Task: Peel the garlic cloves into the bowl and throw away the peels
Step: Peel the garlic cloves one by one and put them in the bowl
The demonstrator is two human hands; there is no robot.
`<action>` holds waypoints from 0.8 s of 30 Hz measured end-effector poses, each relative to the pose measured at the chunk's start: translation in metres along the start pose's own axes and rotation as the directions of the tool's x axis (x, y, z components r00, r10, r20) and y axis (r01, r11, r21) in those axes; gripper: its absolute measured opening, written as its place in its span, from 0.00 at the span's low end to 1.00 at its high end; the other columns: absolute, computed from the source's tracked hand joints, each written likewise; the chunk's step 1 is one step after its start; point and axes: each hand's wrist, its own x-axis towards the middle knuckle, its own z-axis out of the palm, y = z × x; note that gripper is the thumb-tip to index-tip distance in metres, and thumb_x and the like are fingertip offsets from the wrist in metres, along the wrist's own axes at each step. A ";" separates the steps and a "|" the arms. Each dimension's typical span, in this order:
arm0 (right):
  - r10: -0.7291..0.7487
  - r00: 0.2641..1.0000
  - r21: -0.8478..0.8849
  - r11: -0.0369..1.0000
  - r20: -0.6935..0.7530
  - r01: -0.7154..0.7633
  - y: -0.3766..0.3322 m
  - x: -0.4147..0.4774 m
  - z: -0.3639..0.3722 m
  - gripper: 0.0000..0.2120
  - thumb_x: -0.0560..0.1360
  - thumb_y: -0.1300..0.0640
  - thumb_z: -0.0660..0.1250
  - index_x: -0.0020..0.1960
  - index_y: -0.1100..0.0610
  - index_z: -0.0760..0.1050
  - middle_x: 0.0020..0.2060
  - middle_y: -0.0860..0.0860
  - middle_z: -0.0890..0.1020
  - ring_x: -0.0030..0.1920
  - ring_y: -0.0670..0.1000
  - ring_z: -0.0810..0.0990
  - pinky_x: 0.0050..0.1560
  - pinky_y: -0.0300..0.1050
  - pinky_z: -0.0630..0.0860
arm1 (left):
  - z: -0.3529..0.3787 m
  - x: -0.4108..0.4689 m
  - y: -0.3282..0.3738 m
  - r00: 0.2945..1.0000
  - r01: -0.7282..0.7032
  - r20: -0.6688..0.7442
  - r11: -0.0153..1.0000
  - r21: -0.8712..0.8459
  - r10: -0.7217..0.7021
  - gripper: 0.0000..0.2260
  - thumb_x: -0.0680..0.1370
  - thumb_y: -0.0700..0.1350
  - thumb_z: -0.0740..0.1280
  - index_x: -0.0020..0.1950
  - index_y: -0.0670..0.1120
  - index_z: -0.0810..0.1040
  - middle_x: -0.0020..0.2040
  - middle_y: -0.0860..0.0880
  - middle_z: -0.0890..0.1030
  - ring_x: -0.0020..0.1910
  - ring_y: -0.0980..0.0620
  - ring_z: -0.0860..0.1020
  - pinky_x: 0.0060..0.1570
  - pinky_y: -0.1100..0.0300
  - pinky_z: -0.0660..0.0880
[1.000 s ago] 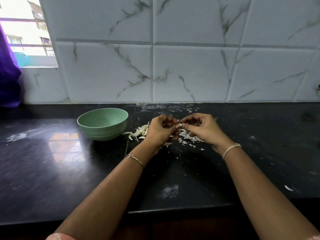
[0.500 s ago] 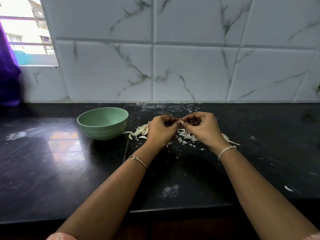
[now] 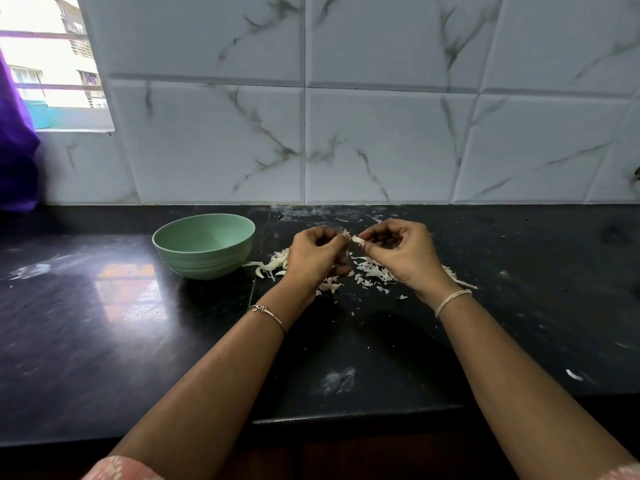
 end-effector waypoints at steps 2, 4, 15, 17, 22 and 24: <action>0.014 1.000 0.093 0.996 -0.005 -0.014 -0.001 -0.001 -0.001 0.07 0.70 0.67 0.75 0.43 0.57 0.82 0.38 0.52 0.84 0.38 0.46 0.81 0.43 0.37 0.79 | -0.001 0.000 -0.001 1.000 -0.001 -0.002 1.000 0.022 0.001 0.05 0.79 0.40 0.68 0.46 0.39 0.78 0.32 0.44 0.76 0.29 0.50 0.76 0.34 0.56 0.81; 0.042 0.999 0.198 0.979 -0.015 -0.039 -0.003 -0.001 -0.004 0.06 0.70 0.68 0.74 0.43 0.58 0.82 0.39 0.54 0.84 0.38 0.46 0.81 0.43 0.38 0.79 | -0.002 0.000 -0.003 1.000 -0.013 -0.002 0.999 0.046 0.014 0.05 0.78 0.40 0.70 0.45 0.39 0.78 0.33 0.45 0.77 0.30 0.50 0.76 0.33 0.56 0.81; 0.196 0.974 0.394 0.909 -0.111 -0.138 -0.002 0.003 -0.012 0.06 0.73 0.67 0.71 0.43 0.58 0.80 0.36 0.50 0.82 0.35 0.41 0.79 0.36 0.32 0.74 | -0.001 -0.003 0.000 0.970 -0.242 0.111 0.842 0.483 0.215 0.17 0.77 0.33 0.61 0.41 0.52 0.83 0.43 0.48 0.85 0.41 0.44 0.79 0.48 0.49 0.79; 0.208 0.971 0.395 0.907 -0.117 -0.147 -0.001 0.003 -0.012 0.06 0.73 0.67 0.71 0.43 0.57 0.80 0.37 0.51 0.82 0.35 0.42 0.79 0.36 0.31 0.74 | 0.001 -0.007 0.002 0.961 -0.277 0.152 0.809 0.519 0.232 0.14 0.78 0.38 0.60 0.44 0.50 0.84 0.46 0.48 0.85 0.46 0.47 0.80 0.47 0.56 0.78; 0.199 0.973 0.387 0.911 -0.118 -0.140 0.001 0.004 -0.010 0.02 0.75 0.64 0.70 0.48 0.60 0.79 0.38 0.51 0.82 0.33 0.38 0.79 0.36 0.29 0.73 | 0.000 -0.006 -0.003 0.944 -0.331 0.221 0.734 0.594 0.247 0.19 0.82 0.56 0.57 0.43 0.49 0.83 0.37 0.52 0.83 0.38 0.54 0.81 0.41 0.60 0.76; 0.189 0.974 0.370 0.920 -0.124 -0.131 0.003 0.004 -0.009 0.03 0.76 0.64 0.69 0.50 0.62 0.79 0.37 0.51 0.82 0.33 0.38 0.79 0.36 0.30 0.73 | -0.001 -0.004 -0.005 0.943 -0.333 0.232 0.696 0.636 0.238 0.19 0.81 0.58 0.59 0.37 0.49 0.79 0.33 0.48 0.82 0.34 0.48 0.81 0.36 0.55 0.76</action>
